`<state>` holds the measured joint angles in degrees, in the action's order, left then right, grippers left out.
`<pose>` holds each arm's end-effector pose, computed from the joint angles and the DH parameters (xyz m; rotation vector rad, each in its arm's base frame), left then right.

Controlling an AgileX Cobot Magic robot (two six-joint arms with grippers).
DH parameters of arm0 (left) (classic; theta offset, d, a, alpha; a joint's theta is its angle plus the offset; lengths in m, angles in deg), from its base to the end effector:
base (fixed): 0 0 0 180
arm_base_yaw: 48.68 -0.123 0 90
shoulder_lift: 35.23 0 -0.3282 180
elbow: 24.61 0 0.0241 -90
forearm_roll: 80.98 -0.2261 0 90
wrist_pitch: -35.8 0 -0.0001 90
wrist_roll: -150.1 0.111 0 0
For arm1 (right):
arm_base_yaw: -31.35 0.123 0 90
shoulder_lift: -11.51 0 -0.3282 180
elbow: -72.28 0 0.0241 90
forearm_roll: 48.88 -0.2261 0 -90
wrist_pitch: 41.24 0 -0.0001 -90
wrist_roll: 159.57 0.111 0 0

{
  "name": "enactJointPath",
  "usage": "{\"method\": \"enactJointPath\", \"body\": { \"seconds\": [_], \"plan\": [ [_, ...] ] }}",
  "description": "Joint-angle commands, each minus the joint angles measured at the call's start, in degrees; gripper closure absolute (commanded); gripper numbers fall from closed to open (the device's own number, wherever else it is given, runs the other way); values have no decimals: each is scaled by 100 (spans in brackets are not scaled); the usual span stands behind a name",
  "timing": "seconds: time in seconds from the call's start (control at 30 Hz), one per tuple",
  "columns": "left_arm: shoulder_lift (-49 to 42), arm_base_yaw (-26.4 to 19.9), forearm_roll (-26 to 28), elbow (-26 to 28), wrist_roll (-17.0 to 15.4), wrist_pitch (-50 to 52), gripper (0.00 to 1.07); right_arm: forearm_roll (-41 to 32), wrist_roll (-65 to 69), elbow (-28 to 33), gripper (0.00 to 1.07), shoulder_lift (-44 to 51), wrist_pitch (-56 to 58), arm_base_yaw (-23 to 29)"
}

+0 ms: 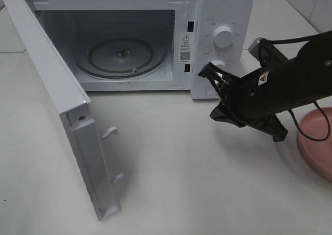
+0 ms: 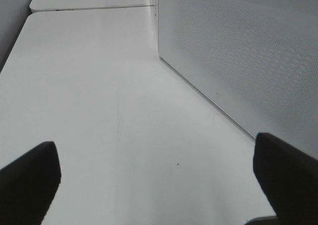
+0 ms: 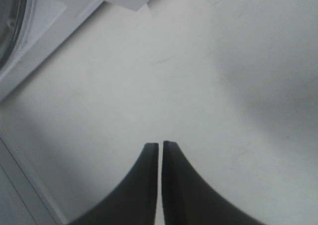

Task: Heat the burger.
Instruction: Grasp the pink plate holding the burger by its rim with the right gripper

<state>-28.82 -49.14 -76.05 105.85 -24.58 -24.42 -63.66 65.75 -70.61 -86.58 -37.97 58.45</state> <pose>-0.0529 -0.0087 0.2575 0.0897 2.0228 -0.0389 0.2630 0.1364 0.2215 0.7145 2.4387 0.6796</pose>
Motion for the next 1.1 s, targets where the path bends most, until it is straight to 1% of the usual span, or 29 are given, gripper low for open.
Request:
{"method": "enactJointPath", "body": {
  "seconds": [0.03, 0.07, 0.1, 0.17, 0.2, 0.23, 0.3, 0.33, 0.4, 0.43, 0.5, 0.53, 0.57, 0.67, 0.93, 1.0, 1.03, 1.1],
  "plan": [
    [-138, -6, 46, -23, -29, 80, 9, 80, -1215, 29, 103, 309, 877, -40],
    [-138, -6, 46, -23, -29, 80, 9, 80, -1215, 29, 103, 309, 877, -40],
    [-138, -6, 46, -23, -29, 80, 9, 115, -1679, 29, 102, 453, 1249, -40],
    [-138, -6, 46, -23, -29, 80, 9, 126, -1839, 29, 102, 504, 1409, -40],
    [-138, -6, 46, -23, -29, 80, 9, 166, -2166, 29, 102, 642, 1759, -40],
    [-138, -6, 46, -23, -29, 80, 9, 166, -2166, 29, 102, 642, 1759, -40],
    [-138, -6, 46, -23, -29, 80, 9, 292, -2636, 29, 102, 837, 2389, -40],
    [-138, -6, 46, -23, -29, 80, 9, 292, -2636, 29, 102, 837, 2389, -40],
    [-138, -6, 46, -23, -29, 80, 9, 573, -3054, 29, 101, 1014, 2893, -40],
    [-138, -6, 46, -23, -29, 80, 9, 573, -3054, 29, 101, 1014, 2893, -40],
    [-138, -6, 46, -23, -29, 80, 9, 934, -3386, 29, 101, 1163, 3289, -40],
    [-138, -6, 46, -23, -29, 80, 9, 934, -3386, 29, 101, 1163, 3289, -40],
    [-138, -6, 46, -23, -29, 80, 9, 1043, -3484, 29, 100, 1261, 3633, -40],
    [-138, -6, 46, -23, -29, 80, 9, 1175, -3644, 29, 99, 1415, 4068, -40],
    [-138, -6, 46, -23, -29, 80, 9, 1163, -4114, 29, 97, 1811, 4503, -46],
    [-138, -6, 46, -23, -29, 80, 9, 1123, -4389, 29, 94, 1948, 4595, -246],
    [-138, -6, 46, -23, -29, 80, 9, 1123, -4389, 29, 94, 1948, 4595, -246],
    [-138, -6, 46, -23, -29, 80, 9, 1134, -4629, 29, 90, 1994, 4687, -521]
  ]
}}
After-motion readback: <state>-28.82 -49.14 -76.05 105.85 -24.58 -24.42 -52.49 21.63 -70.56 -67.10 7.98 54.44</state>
